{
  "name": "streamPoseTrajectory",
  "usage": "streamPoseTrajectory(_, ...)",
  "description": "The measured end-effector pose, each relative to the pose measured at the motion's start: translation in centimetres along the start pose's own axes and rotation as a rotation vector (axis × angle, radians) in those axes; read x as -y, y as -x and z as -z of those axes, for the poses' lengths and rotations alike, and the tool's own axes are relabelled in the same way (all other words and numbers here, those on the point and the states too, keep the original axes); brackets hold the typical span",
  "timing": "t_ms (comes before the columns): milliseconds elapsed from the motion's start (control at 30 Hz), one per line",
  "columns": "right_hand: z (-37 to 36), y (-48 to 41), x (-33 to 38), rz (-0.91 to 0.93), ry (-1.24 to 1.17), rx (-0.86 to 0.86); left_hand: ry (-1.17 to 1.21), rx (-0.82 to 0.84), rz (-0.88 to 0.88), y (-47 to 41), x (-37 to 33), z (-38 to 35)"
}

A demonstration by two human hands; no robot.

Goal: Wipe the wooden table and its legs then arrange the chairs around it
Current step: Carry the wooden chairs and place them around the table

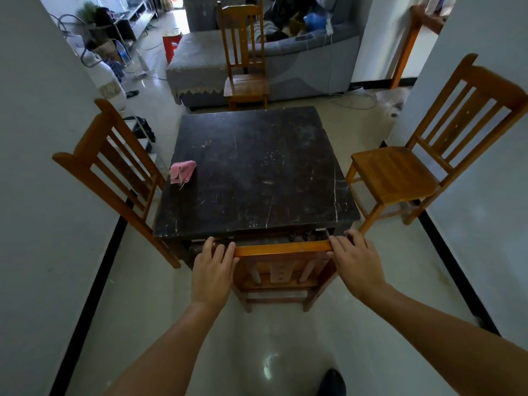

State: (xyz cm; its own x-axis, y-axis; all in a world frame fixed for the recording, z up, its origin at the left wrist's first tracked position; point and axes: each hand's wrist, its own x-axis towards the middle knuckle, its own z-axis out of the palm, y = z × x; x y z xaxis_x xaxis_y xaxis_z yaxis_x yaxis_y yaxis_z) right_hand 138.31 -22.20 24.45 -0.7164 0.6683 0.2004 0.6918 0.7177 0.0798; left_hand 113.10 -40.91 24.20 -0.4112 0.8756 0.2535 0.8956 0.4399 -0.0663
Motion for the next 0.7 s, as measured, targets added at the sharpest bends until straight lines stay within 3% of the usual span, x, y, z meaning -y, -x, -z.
streamPoseTrajectory(333,0.8,-1.3,2.2,-0.042,-0.072,0.042,0.062,0.092,0.109,-1.2,1.4,1.4)
streamPoseTrajectory(700,1.9,-0.9,4.1,-0.038,-0.107,0.092,0.067,0.102,0.081,1.3,3.0,2.5)
